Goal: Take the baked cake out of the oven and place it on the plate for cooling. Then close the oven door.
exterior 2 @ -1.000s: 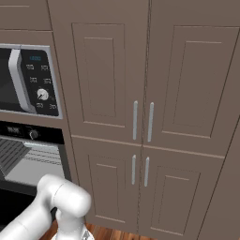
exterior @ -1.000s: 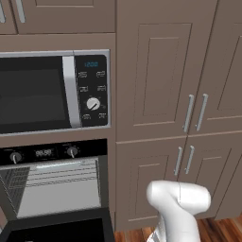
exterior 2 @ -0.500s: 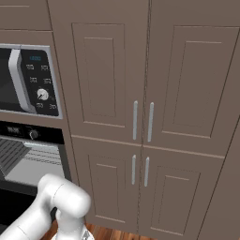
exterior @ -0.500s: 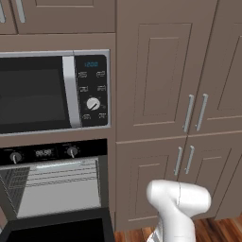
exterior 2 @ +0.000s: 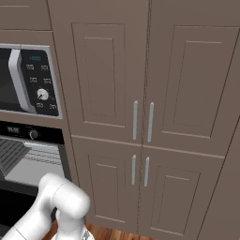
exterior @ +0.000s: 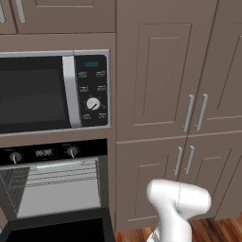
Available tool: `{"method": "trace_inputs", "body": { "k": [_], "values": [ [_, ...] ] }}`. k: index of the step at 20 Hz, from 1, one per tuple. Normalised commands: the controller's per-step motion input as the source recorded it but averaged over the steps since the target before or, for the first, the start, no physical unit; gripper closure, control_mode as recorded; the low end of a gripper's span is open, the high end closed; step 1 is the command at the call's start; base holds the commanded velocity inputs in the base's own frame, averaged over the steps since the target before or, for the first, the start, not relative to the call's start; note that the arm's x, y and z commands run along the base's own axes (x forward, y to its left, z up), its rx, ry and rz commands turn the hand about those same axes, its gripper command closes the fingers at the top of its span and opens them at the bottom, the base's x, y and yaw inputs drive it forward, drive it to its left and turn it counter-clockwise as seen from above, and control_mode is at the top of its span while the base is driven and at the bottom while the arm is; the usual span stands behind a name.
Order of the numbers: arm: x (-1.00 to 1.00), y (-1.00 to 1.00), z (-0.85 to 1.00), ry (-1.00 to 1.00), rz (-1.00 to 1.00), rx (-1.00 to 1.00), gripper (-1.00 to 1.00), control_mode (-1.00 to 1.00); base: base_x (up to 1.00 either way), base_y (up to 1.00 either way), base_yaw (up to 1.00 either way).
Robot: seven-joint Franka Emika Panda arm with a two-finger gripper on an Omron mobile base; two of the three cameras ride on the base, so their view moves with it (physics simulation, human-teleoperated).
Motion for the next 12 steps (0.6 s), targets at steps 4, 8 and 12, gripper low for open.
{"method": "trace_inputs", "body": {
  "k": [4, 8, 12],
  "values": [
    [0.13, 0.02, -0.31, -0.28, 0.06, -0.01, -1.0, -1.0, 0.0, 0.0, 0.0],
    [0.28, 0.0, -0.11, -0.23, 0.01, 0.0, -1.0, -1.0, 0.0, 0.0, 0.0],
    [0.26, 0.0, -0.09, -0.26, 0.0, -0.01, -1.0, -1.0, 0.0, 0.0, 0.0]
  ]
}}
